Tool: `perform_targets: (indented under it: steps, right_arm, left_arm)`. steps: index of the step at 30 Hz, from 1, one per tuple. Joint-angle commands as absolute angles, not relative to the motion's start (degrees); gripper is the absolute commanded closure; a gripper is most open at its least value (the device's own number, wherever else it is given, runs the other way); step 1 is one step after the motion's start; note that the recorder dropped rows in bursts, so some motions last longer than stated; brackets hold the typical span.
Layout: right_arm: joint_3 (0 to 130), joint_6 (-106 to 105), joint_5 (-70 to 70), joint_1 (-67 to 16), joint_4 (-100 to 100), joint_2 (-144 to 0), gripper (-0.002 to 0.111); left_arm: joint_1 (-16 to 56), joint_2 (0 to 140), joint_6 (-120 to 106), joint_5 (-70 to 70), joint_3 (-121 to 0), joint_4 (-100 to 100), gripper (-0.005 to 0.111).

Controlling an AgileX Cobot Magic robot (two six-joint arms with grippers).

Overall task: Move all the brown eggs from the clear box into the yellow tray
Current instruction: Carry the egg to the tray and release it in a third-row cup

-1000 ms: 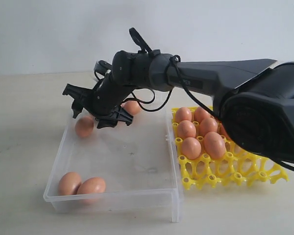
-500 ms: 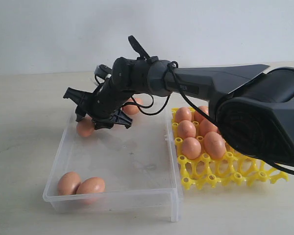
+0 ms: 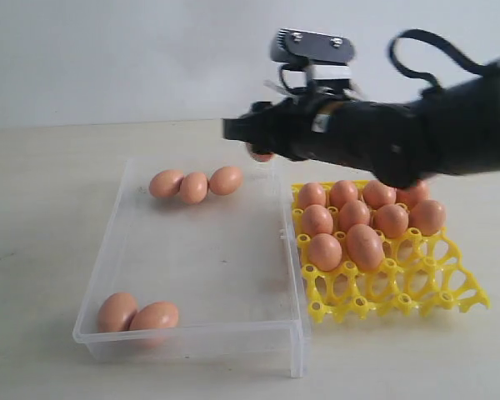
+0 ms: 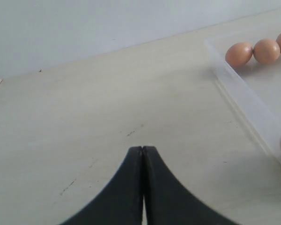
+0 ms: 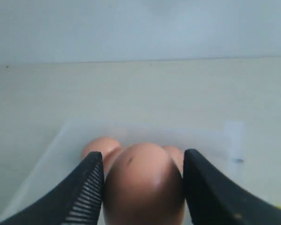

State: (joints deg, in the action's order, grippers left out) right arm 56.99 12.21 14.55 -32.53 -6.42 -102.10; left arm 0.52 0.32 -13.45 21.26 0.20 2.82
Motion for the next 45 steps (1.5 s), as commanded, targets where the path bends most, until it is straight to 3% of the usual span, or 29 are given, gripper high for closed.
perform_targets:
  steps: [1, 8, 23, 27, 33, 36, 40, 42, 45]
  right_arm:
    - [39.22, 5.61, 22.54, -27.69, -9.17, -90.68, 0.108]
    - [26.56, 4.51, 26.71, -22.26, -9.54, -87.09, 0.108]
    - [24.38, 4.73, 28.68, -17.35, -8.67, -92.01, 0.108]
    - [24.38, 6.93, 30.96, -17.35, -7.45, -93.97, 0.094]
    - [24.38, 7.56, 31.39, -17.35, -7.32, -94.99, 0.056]
    - [24.58, 7.56, 31.77, -17.35, -7.04, -94.71, 0.048]
    - [26.63, 6.92, 26.6, -17.35, -5.43, -90.96, 0.051]
    - [30.68, 7.06, 16.72, -17.35, -1.57, -88.04, 0.065]
    - [39.44, 7.3, 1.9, -19.13, 2.39, -86.1, 0.097]
  left_arm:
    - [0.57, 0.0, -13.55, 20.83, 0.0, 2.9, 0.107]
    - [0.57, 0.0, -13.55, 20.83, 0.0, 2.9, 0.107]
    - [0.57, 0.0, -13.55, 20.83, 0.0, 2.9, 0.107]
    - [0.57, 0.0, -13.55, 20.83, 0.0, 2.9, 0.107]
    - [0.57, 0.0, -13.55, 20.83, 0.0, 2.9, 0.107]
    - [0.57, 0.0, -13.55, 20.83, 0.0, 2.9, 0.107]
    - [0.57, 0.0, -13.55, 20.83, 0.0, 2.9, 0.107]
    - [0.57, 0.0, -13.55, 20.83, 0.0, 2.9, 0.107]
    - [0.57, 0.0, -13.55, 20.83, 0.0, 2.9, 0.107]
